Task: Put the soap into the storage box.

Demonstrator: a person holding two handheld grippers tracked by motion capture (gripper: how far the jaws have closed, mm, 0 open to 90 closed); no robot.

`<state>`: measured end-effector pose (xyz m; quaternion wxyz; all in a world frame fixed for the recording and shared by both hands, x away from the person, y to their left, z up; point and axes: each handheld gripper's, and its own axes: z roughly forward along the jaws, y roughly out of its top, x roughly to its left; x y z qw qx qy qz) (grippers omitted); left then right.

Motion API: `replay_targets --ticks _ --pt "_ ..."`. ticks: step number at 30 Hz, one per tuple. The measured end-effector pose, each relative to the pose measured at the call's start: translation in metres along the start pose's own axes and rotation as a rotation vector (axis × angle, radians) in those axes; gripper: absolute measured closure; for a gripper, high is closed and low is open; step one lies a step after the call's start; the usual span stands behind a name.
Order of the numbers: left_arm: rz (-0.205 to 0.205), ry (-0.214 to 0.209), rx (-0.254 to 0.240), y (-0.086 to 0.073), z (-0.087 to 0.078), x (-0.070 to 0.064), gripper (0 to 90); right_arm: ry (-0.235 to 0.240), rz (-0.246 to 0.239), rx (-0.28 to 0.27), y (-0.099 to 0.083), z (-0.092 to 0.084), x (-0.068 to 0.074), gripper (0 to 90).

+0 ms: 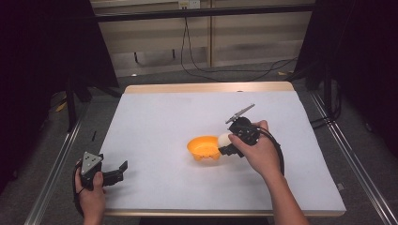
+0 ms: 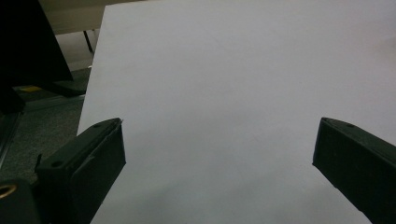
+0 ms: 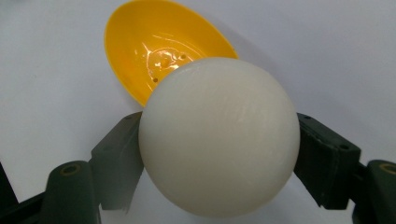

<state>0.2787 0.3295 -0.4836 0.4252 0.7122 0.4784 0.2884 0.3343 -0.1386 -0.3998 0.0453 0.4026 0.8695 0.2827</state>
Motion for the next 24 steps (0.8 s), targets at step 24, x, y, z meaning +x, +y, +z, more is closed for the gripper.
replay_targets --ticks 24 --pt "0.002 0.001 0.003 0.0 0.0 0.0 2.2 0.023 -0.037 0.016 0.026 0.023 0.02 23.7"
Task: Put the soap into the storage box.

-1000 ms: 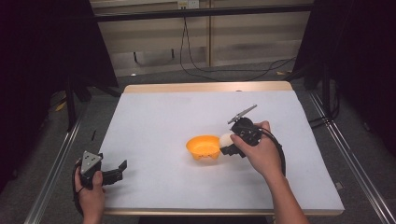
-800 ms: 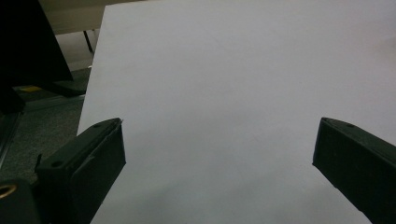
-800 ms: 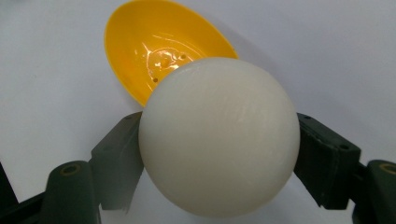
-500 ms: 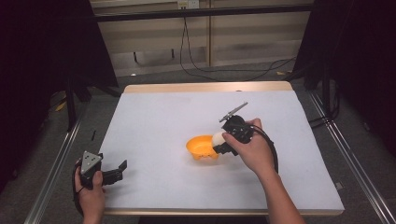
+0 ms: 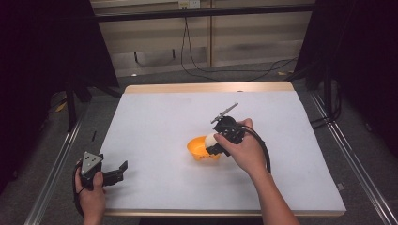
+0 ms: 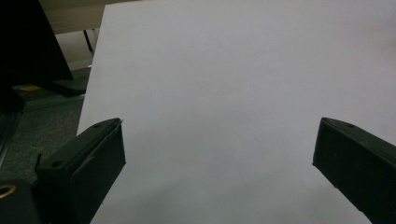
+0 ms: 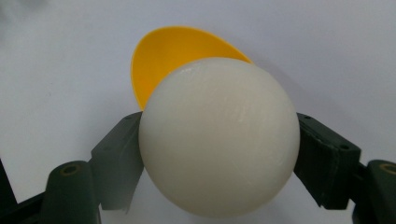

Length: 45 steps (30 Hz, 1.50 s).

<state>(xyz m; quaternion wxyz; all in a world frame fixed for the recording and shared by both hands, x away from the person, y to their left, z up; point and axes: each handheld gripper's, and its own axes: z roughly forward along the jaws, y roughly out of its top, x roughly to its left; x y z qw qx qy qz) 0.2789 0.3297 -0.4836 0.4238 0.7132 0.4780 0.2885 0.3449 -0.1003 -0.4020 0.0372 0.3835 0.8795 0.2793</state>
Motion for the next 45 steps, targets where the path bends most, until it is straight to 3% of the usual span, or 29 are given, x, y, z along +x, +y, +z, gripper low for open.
replay_targets --ticks 10,19,29,41,45 --pt "0.0 -0.002 0.001 0.0 0.0 0.0 2.2 -0.007 -0.008 0.01 0.006 0.011 0.006 23.7" --pt "0.006 -0.003 0.005 0.0 0.0 0.0 2.2 -0.047 0.049 0.005 0.01 0.019 0.008 24.0" --pt "0.006 -0.004 0.006 0.0 0.0 0.0 2.2 -0.051 0.057 0.006 0.01 0.026 0.01 24.0" --pt "0.007 -0.004 0.008 0.0 0.0 0.0 2.2 -0.064 0.066 0.018 0.009 0.028 0.009 23.3" --pt "0.002 -0.003 0.007 0.0 0.001 -0.001 2.1 -0.048 0.065 0.006 0.009 0.023 0.007 22.3"
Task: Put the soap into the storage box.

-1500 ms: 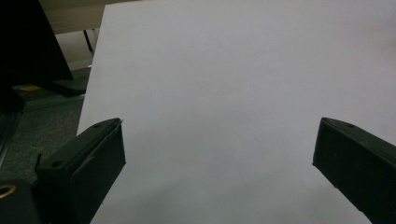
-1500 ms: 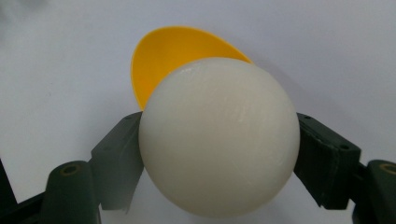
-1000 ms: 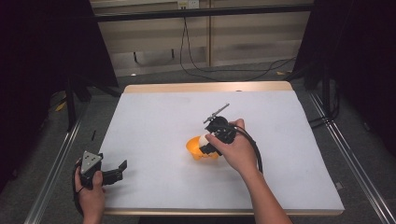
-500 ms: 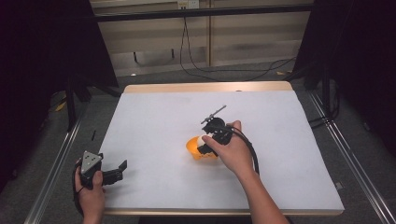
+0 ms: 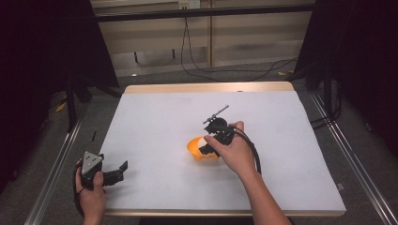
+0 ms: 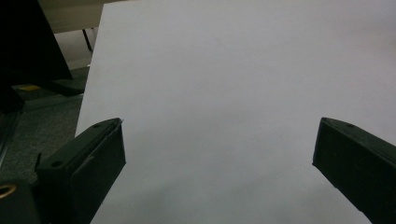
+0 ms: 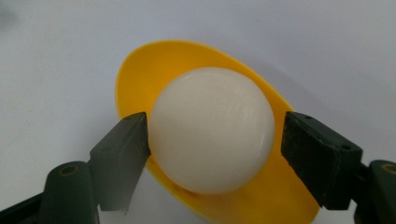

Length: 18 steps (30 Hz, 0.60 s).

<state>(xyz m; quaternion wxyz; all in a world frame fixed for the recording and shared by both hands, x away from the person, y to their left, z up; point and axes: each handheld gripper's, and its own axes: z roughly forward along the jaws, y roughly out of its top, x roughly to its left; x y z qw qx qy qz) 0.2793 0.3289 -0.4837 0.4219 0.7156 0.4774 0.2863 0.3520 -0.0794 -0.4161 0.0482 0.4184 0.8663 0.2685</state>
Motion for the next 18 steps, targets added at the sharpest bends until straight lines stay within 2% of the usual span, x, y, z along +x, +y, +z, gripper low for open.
replay_targets --ticks 4,12,13,18 --pt "-0.002 -0.001 0.0 0.0 0.0 0.0 2.1 -0.001 0.005 -0.011 -0.001 -0.003 0.0 21.3" --pt "0.002 0.001 0.003 0.0 0.0 0.0 2.1 0.004 0.015 -0.077 -0.007 -0.019 -0.006 8.6" --pt "0.002 0.001 0.002 0.0 0.0 0.0 2.0 -0.003 0.031 -0.076 -0.008 -0.021 -0.006 7.0" --pt "-0.002 0.002 0.0 0.0 0.0 0.0 1.9 -0.029 0.04 -0.094 -0.017 -0.03 -0.013 0.0"
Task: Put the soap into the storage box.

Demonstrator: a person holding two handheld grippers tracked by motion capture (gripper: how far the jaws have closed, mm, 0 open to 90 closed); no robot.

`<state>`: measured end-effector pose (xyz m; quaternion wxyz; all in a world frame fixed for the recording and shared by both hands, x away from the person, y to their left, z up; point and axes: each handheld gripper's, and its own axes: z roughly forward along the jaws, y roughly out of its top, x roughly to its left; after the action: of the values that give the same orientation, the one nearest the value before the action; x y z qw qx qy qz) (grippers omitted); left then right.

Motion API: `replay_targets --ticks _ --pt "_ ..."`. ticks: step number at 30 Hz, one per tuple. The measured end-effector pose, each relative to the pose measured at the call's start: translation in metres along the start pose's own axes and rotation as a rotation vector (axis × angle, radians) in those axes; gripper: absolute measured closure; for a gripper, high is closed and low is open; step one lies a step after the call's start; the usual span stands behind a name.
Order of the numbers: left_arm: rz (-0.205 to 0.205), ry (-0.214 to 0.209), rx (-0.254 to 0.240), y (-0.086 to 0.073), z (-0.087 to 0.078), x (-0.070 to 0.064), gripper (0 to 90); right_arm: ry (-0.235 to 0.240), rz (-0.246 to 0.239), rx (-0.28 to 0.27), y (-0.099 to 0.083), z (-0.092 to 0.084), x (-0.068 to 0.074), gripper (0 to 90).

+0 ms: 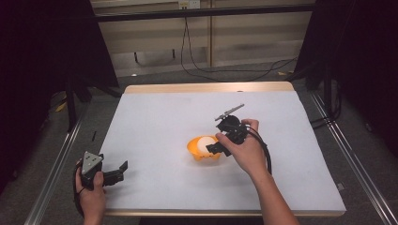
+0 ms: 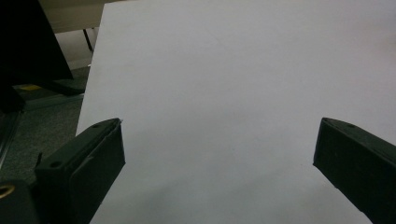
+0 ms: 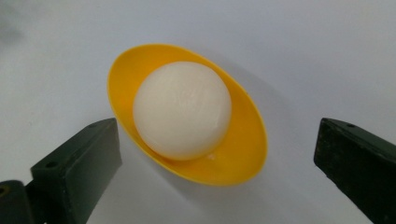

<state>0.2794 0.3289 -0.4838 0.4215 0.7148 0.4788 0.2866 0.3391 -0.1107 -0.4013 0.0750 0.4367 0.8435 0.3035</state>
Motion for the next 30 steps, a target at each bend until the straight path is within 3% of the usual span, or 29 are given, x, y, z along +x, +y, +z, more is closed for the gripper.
replay_targets --ticks 12,30 --pt "-0.003 0.006 -0.004 0.0 -0.001 0.001 1.7 -0.036 0.044 -0.041 -0.023 -0.015 -0.021 0.0" --pt "-0.015 0.007 -0.011 0.0 -0.001 0.001 1.6 -0.109 0.121 -0.07 -0.076 -0.036 -0.06 0.0"
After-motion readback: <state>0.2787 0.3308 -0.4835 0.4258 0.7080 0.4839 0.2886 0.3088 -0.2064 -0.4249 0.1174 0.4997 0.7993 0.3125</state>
